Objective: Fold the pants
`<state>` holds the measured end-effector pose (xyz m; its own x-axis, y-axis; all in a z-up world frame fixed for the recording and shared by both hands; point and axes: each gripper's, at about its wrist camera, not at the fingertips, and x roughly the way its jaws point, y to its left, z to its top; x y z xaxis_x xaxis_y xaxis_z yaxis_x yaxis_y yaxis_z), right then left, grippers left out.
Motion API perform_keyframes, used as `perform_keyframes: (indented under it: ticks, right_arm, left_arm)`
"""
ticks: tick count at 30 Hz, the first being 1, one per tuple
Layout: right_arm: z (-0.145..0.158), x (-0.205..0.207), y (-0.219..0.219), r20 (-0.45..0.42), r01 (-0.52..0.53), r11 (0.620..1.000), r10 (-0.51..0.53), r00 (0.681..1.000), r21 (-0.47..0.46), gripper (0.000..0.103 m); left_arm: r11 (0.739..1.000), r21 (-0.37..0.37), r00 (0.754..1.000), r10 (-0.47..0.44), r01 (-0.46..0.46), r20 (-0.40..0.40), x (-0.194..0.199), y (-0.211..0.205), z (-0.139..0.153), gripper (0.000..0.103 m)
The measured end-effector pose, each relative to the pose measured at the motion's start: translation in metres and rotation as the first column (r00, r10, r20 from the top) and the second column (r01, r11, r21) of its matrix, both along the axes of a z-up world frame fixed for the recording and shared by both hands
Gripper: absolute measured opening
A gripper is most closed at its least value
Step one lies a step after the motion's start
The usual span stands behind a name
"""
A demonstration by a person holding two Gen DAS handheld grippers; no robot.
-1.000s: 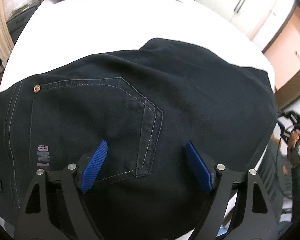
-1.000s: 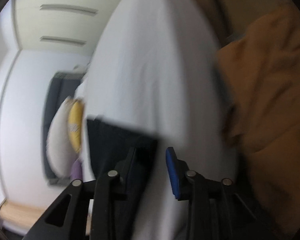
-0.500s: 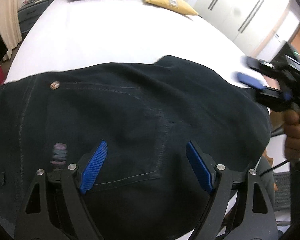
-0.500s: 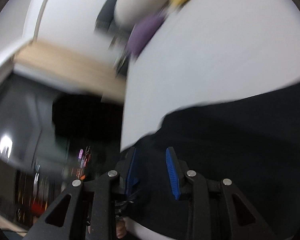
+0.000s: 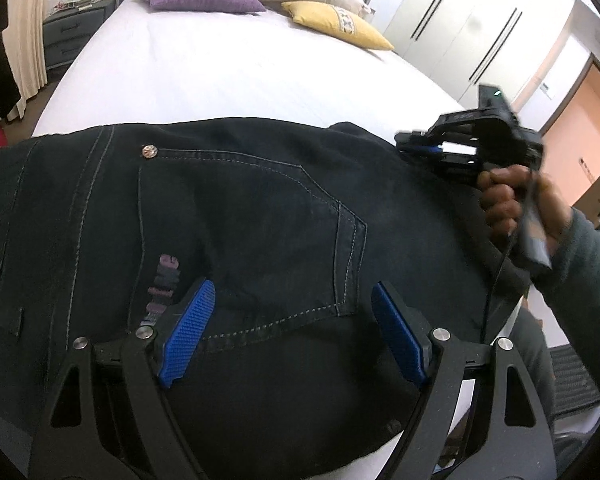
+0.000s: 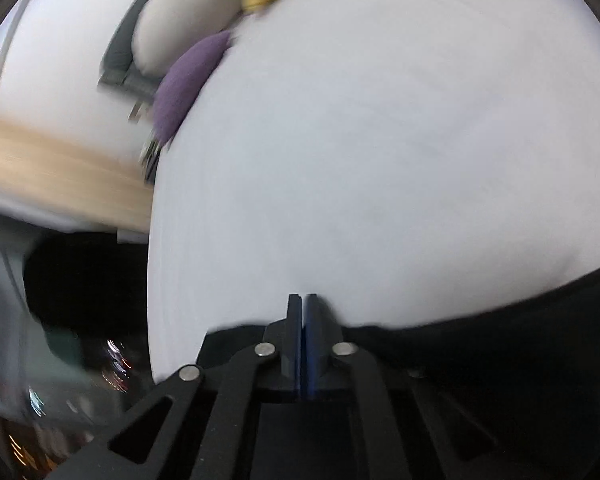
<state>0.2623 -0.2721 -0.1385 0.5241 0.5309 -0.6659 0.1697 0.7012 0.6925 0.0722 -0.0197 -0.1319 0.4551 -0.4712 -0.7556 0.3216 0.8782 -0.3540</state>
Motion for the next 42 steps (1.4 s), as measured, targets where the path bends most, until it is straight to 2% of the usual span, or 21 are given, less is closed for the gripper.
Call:
perform_keyframes:
  ticks: [2,3,4,6,8,9,11,12,14,16,19,21,23,24,25,29,33,35,37,40,42]
  right_arm:
    - [0.013,-0.003,0.04,0.059,-0.138,0.987,0.133,0.989,0.086,0.017]
    - [0.019,-0.003,0.068,0.093,-0.223,0.97,0.214,0.972,0.099,0.027]
    - [0.02,-0.002,0.09,0.106,-0.277,0.957,0.268,0.958,0.081,0.04]
    - [0.006,0.011,0.118,0.068,-0.315,0.948,0.311,0.948,0.046,0.047]
    - [-0.024,0.025,0.103,-0.016,-0.236,0.967,0.239,0.971,0.098,0.035]
    - [-0.034,0.028,0.087,-0.06,-0.172,0.978,0.18,0.982,0.117,0.0]
    - [-0.037,0.019,0.045,-0.067,-0.042,0.985,0.054,0.996,0.165,0.0]
    - [-0.028,0.005,0.02,-0.055,0.029,0.997,-0.025,0.998,0.075,0.001]
    - [-0.011,-0.025,-0.022,-0.024,0.133,0.991,-0.134,0.991,-0.025,0.007]
    - [0.001,-0.063,-0.047,0.027,0.178,0.978,-0.182,0.983,0.108,0.023]
    - [0.012,-0.104,-0.048,0.158,0.066,0.973,-0.103,0.982,0.223,0.049]
    - [-0.003,-0.123,-0.05,0.147,0.003,0.974,-0.037,0.988,0.226,0.052]
    - [-0.022,-0.135,-0.073,0.104,0.033,0.973,-0.058,0.993,0.229,0.035]
    - [-0.034,-0.145,-0.094,0.083,0.072,0.963,-0.096,0.992,0.258,0.011]
    - [-0.039,-0.155,-0.119,0.075,0.116,0.959,-0.139,0.987,0.259,0.001]
    - [-0.046,-0.176,-0.224,0.092,0.352,0.899,-0.386,0.918,0.262,0.0]
    - [-0.051,-0.215,-0.331,0.096,0.647,0.74,-0.669,0.737,0.186,0.0]
    - [-0.034,-0.236,-0.35,0.1,0.704,0.685,-0.726,0.68,0.189,0.008]
    - [-0.01,-0.241,-0.335,0.183,0.642,0.732,-0.68,0.71,0.226,0.025]
    - [0.005,-0.226,-0.27,0.253,0.399,0.86,-0.483,0.838,0.32,0.052]
    - [-0.006,-0.218,-0.208,0.247,0.245,0.903,-0.343,0.906,0.354,0.052]
  left_arm:
    - [1.0,-0.003,1.0,0.004,-0.004,0.001,-0.002,0.003,-0.002,0.08]
    - [1.0,0.004,1.0,0.001,-0.001,0.003,-0.005,0.004,-0.006,0.08]
    - [1.0,0.013,1.0,-0.003,0.003,0.005,-0.006,0.004,-0.006,0.08]
    - [1.0,0.025,1.0,-0.017,0.017,0.011,-0.007,0.004,-0.007,0.08]
    - [1.0,0.013,1.0,-0.023,0.023,0.01,-0.007,0.005,-0.009,0.08]
    - [1.0,0.003,1.0,-0.023,0.023,0.007,-0.007,0.007,-0.009,0.08]
    - [1.0,-0.008,1.0,-0.017,0.017,0.001,-0.007,0.012,-0.008,0.08]
    - [1.0,-0.006,1.0,-0.015,0.015,0.002,-0.008,0.012,-0.009,0.08]
    - [1.0,0.015,1.0,-0.011,0.011,0.009,-0.01,0.009,-0.009,0.08]
    - [1.0,0.029,1.0,0.007,-0.008,0.01,-0.01,0.005,-0.006,0.08]
    - [1.0,0.009,1.0,0.008,-0.008,-0.007,-0.005,-0.007,-0.003,0.08]
    - [0.998,0.06,1.0,-0.007,0.008,-0.009,-0.004,-0.017,-0.002,0.081]
    - [0.995,0.1,1.0,-0.012,0.014,-0.019,-0.001,-0.025,-0.005,0.08]
    - [0.995,0.099,1.0,-0.014,0.015,-0.018,0.0,-0.025,-0.007,0.08]
    - [0.996,0.09,1.0,-0.01,0.012,-0.019,0.0,-0.023,-0.008,0.08]
    - [0.997,0.082,0.999,0.005,-0.002,-0.04,0.007,-0.027,-0.01,0.08]
    - [0.996,0.093,0.999,0.019,-0.014,-0.05,0.012,-0.027,-0.009,0.08]
    - [0.996,0.091,0.999,0.026,-0.021,-0.045,0.01,-0.027,-0.002,0.08]
    - [0.997,0.072,0.999,0.022,-0.021,-0.024,0.003,-0.027,0.009,0.081]
    - [0.999,0.044,1.0,-0.018,0.018,0.01,0.001,-0.043,0.02,0.081]
    - [0.997,0.052,0.998,-0.061,0.059,0.031,0.002,-0.061,0.023,0.081]
